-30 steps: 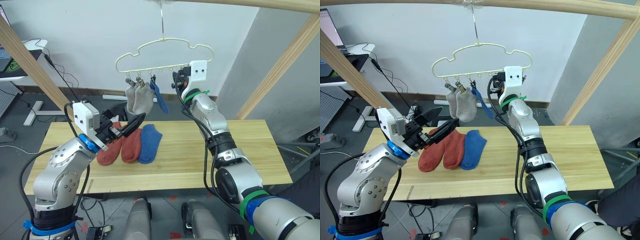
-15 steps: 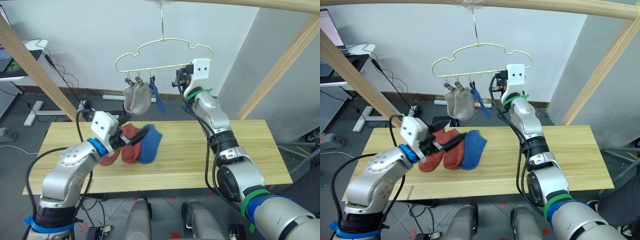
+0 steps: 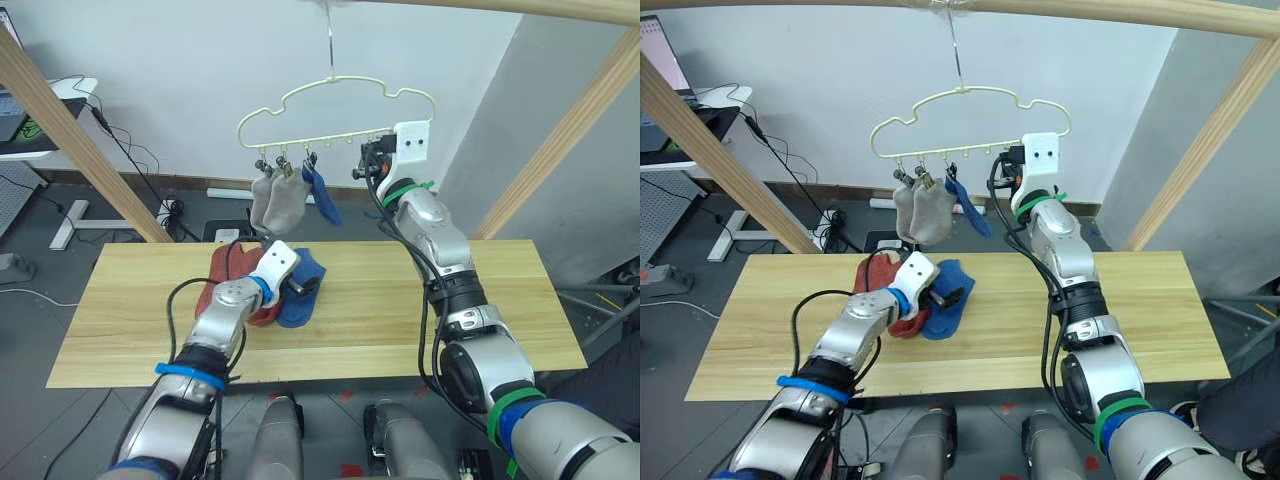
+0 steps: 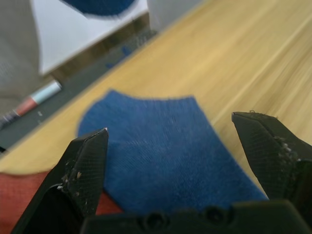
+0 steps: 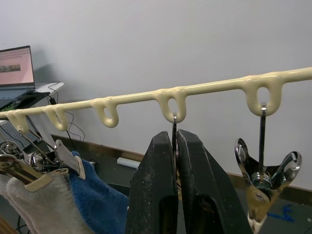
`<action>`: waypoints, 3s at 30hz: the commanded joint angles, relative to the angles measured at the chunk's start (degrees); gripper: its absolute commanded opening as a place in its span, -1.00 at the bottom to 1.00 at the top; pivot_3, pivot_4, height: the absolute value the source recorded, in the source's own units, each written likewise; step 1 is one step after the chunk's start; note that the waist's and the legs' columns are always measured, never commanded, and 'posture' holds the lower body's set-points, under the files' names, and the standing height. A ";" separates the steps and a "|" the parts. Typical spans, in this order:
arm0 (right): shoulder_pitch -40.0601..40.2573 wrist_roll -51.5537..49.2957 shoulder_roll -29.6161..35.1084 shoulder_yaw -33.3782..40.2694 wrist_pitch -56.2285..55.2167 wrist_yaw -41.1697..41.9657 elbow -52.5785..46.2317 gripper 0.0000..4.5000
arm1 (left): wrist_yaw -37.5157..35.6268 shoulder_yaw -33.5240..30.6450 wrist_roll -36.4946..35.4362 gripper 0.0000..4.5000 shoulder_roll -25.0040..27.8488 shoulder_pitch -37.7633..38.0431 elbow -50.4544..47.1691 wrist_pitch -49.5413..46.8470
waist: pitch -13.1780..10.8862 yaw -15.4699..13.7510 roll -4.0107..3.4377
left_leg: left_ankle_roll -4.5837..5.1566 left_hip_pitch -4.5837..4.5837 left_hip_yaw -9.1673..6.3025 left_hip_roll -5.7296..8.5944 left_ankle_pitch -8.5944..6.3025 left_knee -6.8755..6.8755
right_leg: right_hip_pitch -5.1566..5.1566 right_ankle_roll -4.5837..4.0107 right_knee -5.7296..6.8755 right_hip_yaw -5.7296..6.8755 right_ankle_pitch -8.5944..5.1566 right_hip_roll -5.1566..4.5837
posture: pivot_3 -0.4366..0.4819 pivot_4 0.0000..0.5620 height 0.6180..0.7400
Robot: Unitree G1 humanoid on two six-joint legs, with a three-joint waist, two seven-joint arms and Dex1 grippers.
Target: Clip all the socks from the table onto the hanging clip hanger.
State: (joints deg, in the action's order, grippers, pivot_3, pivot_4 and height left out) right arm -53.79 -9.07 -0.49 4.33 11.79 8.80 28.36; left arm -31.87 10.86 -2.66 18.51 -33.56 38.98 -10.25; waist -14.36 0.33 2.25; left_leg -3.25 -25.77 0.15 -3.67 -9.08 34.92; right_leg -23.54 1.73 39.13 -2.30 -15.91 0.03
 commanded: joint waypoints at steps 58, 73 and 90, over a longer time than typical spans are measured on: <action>-0.07 -32.12 -2.15 19.84 50.23 -17.70 -25.92 -1.00 | -3.53 -7.45 -7.56 -0.99 -9.44 3.36 -27.62 12.41 | 0.03 -0.11 -0.03 | 0.03 -0.07 -0.09 0.03 0.00 0.02 | 0.07 0.01 -0.08 0.09 0.00 -0.02 | -0.11 -0.21 1.00; 2.49 -33.97 -0.83 17.55 50.93 -15.76 -29.04 0.17 | -4.83 -6.42 -8.03 -1.00 -10.60 1.41 -26.67 11.98 | 0.03 0.39 -0.03 | 0.03 -0.10 -0.07 0.02 0.00 0.00 | 0.03 0.02 -0.09 0.06 0.00 0.00 | -0.13 -0.23 1.00; 18.69 -28.90 13.72 4.39 44.64 -6.57 -51.52 0.90 | -11.21 -12.05 -18.54 0.99 -3.10 3.89 -31.12 -4.13 | 0.02 3.27 -0.04 | 0.04 -0.10 -0.09 -0.04 0.00 -0.02 | -0.01 0.25 -0.08 0.00 -0.14 0.10 | -0.19 -0.19 1.00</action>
State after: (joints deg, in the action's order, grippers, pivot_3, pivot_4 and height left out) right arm -35.62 -40.69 13.07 10.85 60.92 1.24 -20.61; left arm -41.23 -0.44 -18.77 14.38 -30.43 12.10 -12.62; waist -14.35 3.60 2.21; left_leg -3.22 -25.87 0.07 -3.71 -9.09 34.90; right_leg -23.56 1.98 39.05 -2.32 -16.05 0.14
